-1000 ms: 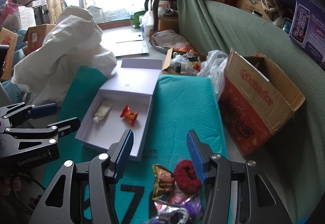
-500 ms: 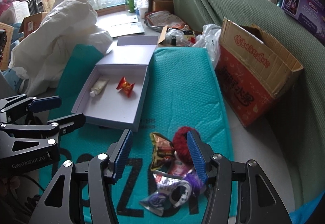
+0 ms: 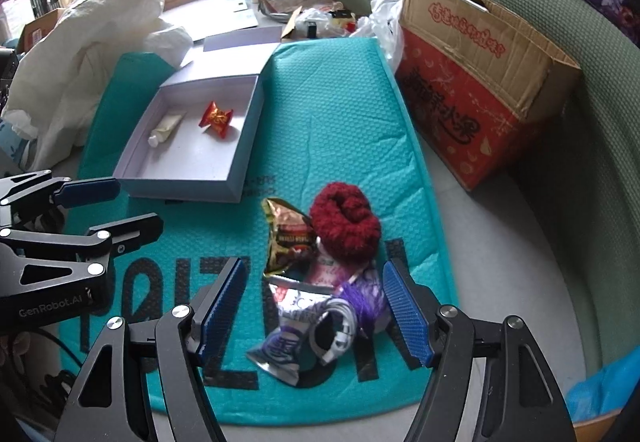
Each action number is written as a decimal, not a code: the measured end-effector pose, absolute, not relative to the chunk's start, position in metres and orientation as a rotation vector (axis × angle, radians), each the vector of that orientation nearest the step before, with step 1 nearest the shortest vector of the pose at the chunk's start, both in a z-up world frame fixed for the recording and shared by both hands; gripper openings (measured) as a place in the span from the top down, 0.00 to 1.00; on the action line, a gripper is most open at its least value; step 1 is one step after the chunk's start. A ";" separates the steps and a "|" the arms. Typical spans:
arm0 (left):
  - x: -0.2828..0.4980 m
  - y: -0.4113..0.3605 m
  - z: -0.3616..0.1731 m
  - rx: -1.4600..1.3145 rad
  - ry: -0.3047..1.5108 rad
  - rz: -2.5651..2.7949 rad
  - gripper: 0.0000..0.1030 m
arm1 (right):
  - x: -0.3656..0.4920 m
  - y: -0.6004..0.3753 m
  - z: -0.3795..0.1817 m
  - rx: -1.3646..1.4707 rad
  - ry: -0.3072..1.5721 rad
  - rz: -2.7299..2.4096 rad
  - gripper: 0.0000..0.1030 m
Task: Organize soft objects
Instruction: 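Move both tools back over the pile of items, then grasp the silver GOZK snack bag with left tool while right tool grasps the white cable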
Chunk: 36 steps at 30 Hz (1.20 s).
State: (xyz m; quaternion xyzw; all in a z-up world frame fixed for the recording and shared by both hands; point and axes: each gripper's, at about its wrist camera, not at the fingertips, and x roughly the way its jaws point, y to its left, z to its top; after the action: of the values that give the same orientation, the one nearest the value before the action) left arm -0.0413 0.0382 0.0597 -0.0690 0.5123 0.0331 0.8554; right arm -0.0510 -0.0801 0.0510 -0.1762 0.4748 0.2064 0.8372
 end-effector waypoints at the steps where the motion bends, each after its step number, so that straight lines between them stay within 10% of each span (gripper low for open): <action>1: -0.040 0.034 0.057 -0.145 1.087 0.050 0.41 | -0.051 -0.084 0.048 -0.365 1.017 0.432 0.31; 36: 0.004 -0.061 -0.061 -0.103 1.351 -0.237 0.41 | -0.030 -0.180 -0.044 -0.213 1.281 0.219 0.31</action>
State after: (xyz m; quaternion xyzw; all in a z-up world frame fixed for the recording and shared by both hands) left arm 0.0039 -0.0612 -0.0614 -0.0476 0.6234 -0.1095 0.7727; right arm -0.0297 -0.1796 -0.0441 -0.0991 0.5952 0.1016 0.7910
